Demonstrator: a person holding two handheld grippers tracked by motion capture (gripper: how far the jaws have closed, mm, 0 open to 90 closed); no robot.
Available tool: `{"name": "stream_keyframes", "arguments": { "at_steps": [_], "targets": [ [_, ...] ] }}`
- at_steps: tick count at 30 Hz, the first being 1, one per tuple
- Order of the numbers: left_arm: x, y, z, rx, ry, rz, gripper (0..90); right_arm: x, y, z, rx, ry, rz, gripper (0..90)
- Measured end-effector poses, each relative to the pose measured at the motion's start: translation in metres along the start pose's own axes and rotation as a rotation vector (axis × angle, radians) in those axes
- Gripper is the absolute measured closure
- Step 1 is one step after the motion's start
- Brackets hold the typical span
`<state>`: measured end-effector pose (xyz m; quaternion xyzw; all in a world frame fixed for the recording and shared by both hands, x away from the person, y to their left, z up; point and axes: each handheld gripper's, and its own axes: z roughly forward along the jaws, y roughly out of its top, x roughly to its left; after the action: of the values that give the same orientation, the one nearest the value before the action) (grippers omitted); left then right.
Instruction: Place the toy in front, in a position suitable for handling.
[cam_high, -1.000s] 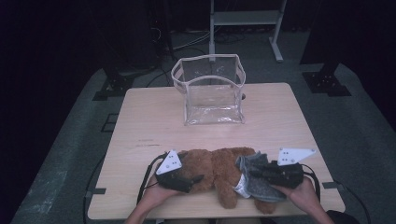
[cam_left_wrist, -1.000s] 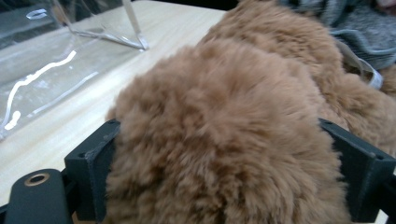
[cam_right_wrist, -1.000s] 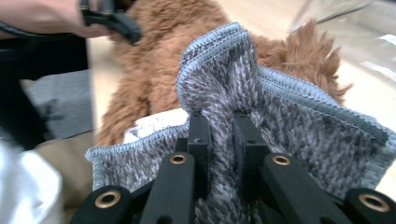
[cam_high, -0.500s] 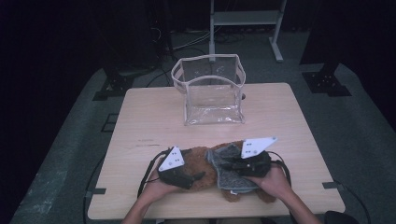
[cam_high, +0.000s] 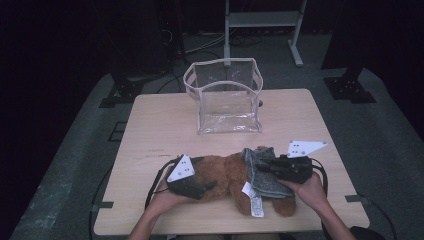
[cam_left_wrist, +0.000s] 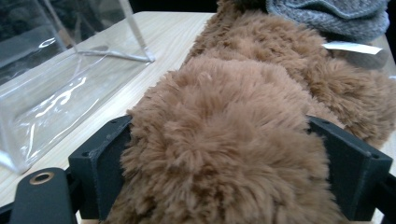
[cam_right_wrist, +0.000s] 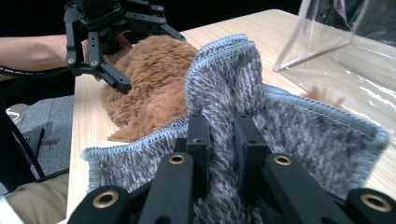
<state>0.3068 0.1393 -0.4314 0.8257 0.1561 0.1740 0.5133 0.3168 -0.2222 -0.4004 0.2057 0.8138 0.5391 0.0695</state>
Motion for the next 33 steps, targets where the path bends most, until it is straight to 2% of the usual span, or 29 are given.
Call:
{"name": "stream_keyframes", "arguments": {
  "at_steps": [2,6,7,9,13,14,15,18,22,23,26,29,31,32,33],
  "targets": [
    [0.002,-0.002,-0.002,0.002,-0.019,-0.025,13.0,0.000,-0.001,0.000,-0.002,0.017,0.000,78.2],
    [0.000,-0.004,-0.001,0.010,-0.044,-0.028,12.7,0.004,-0.009,-0.011,0.009,0.030,0.001,78.2],
    [0.000,-0.004,0.000,0.011,-0.049,-0.030,11.7,0.009,-0.021,-0.020,0.031,0.027,-0.003,78.1],
    [0.000,-0.005,0.000,0.008,-0.052,-0.039,11.4,0.010,-0.033,-0.028,0.049,0.021,0.010,78.2],
    [0.001,-0.005,-0.001,0.013,-0.052,-0.040,11.1,0.008,-0.059,-0.044,0.135,-0.024,0.046,78.1],
    [0.001,-0.005,-0.001,0.013,-0.052,-0.040,11.0,0.008,-0.059,-0.044,0.135,-0.024,0.046,78.1],
    [0.001,-0.005,-0.001,0.018,-0.051,-0.041,10.8,0.006,-0.065,-0.054,0.161,-0.037,0.070,78.0],
    [0.000,-0.005,-0.002,0.021,-0.049,-0.044,10.5,0.009,-0.057,-0.060,0.154,-0.052,0.043,78.0],
    [0.001,-0.005,-0.003,0.029,-0.047,-0.049,10.6,0.012,-0.048,-0.054,0.136,-0.025,0.028,78.0],
    [0.002,-0.006,-0.004,0.025,-0.050,-0.054,10.6,0.012,-0.047,-0.046,0.156,0.001,0.015,78.0],
    [0.002,-0.006,-0.004,0.024,-0.056,-0.055,10.6,0.008,-0.052,-0.046,0.179,0.018,0.031,78.1],
    [0.001,-0.006,-0.004,0.026,-0.056,-0.053,10.5,0.005,-0.053,-0.053,0.187,-0.002,0.047,78.2],
    [0.002,-0.006,-0.005,0.026,-0.057,-0.057,10.4,0.006,-0.049,-0.056,0.142,0.021,0.045,78.1],
    [0.002,-0.006,-0.005,0.026,-0.057,-0.057,10.1,0.006,-0.049,-0.056,0.142,0.021,0.045,78.1],
    [0.002,-0.007,-0.005,0.024,-0.053,-0.058,9.8,0.011,-0.044,-0.049,0.120,0.056,0.016,78.0]
  ]
}}
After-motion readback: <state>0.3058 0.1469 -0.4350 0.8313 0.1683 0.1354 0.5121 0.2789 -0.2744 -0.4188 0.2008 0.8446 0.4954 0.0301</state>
